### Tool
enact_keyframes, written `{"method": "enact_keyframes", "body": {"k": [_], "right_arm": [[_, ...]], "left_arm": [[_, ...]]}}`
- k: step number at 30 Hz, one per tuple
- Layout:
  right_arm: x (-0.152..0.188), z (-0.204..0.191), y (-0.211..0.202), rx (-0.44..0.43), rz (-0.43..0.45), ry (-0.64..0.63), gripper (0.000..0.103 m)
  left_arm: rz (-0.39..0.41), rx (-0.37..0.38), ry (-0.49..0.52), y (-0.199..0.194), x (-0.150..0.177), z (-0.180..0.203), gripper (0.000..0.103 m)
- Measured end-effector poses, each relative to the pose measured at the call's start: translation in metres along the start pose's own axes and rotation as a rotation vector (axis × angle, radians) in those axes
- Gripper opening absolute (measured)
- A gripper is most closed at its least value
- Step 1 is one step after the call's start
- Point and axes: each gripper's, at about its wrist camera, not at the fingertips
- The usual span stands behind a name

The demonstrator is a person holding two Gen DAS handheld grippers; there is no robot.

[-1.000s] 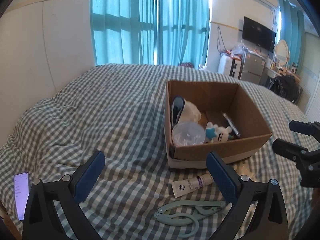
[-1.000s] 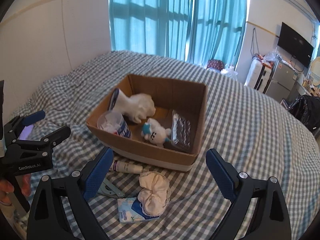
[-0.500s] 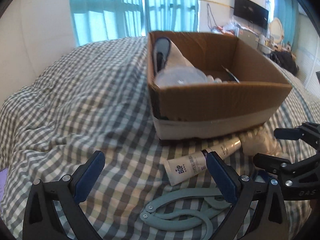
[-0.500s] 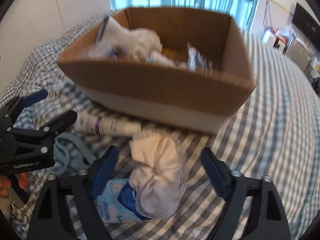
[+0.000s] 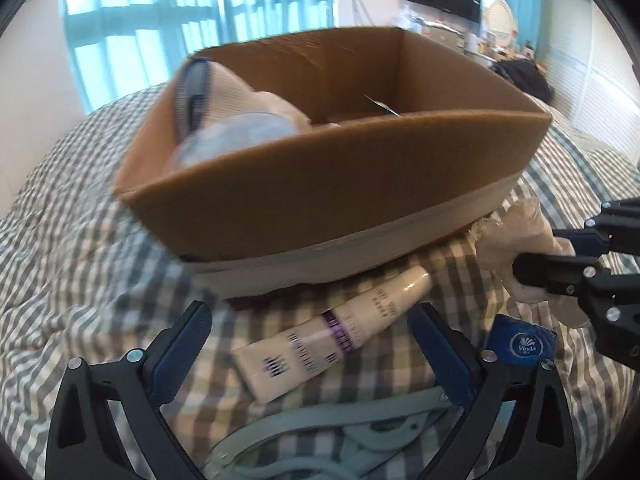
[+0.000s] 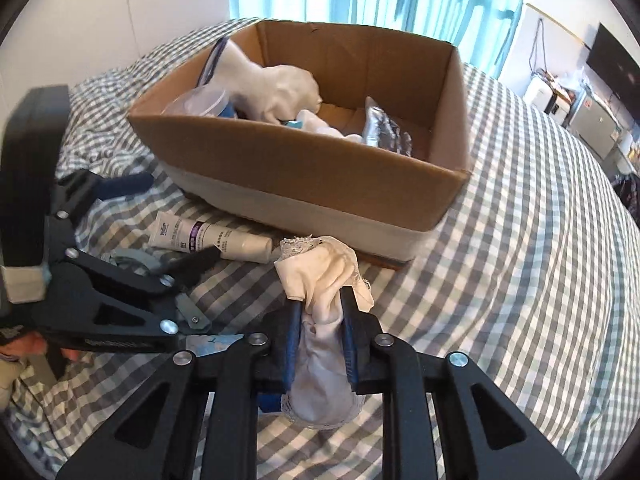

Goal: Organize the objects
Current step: 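Grasp the white spray can with the left gripper while the right grasps the sock, then lower the spray can and sock into the box and open both grippers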

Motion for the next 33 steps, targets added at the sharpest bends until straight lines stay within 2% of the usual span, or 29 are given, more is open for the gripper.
{"method": "enact_keyframes", "body": {"k": [3,6,9,13,17,22,28,29,33], "right_arm": [[0.001,0.007,0.001,-0.005,-0.006,0.024,0.018],[0.003,0.01,0.003,-0.005,-0.011,0.036,0.018],[0.002,0.009,0.006,-0.005,-0.014,0.04,0.018],[0.006,0.01,0.001,-0.003,-0.011,0.048,0.018],[0.007,0.007,-0.009,0.005,0.002,0.059,0.018],[0.012,0.005,-0.025,0.003,0.015,0.078,0.018],[0.016,0.0,-0.051,0.009,0.048,0.075,0.018],[0.016,-0.001,-0.056,0.011,0.054,0.074,0.018],[0.014,-0.007,-0.078,0.021,0.085,0.067,0.018]], "left_arm": [[-0.025,0.032,0.034,0.013,-0.001,0.01,0.094],[-0.073,0.089,0.062,0.025,0.003,0.018,0.065],[-0.051,0.1,0.097,0.018,0.004,0.024,0.048],[-0.042,0.098,0.158,0.004,0.006,0.036,0.035],[-0.036,0.094,0.174,-0.013,0.004,0.041,0.029],[-0.003,0.106,0.112,-0.039,-0.008,0.032,0.024],[0.045,0.107,0.061,-0.071,-0.027,0.015,0.023],[0.056,0.098,0.064,-0.076,-0.022,0.004,0.023],[0.088,0.074,0.069,-0.093,-0.028,0.012,0.023]]}}
Point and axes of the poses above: each gripper's, at about its wrist camera, not at the fingertips, and y roughly the way its jaws point, z to its right, x to its underside, and after that the axes turned 7 degrees about z, right-handed
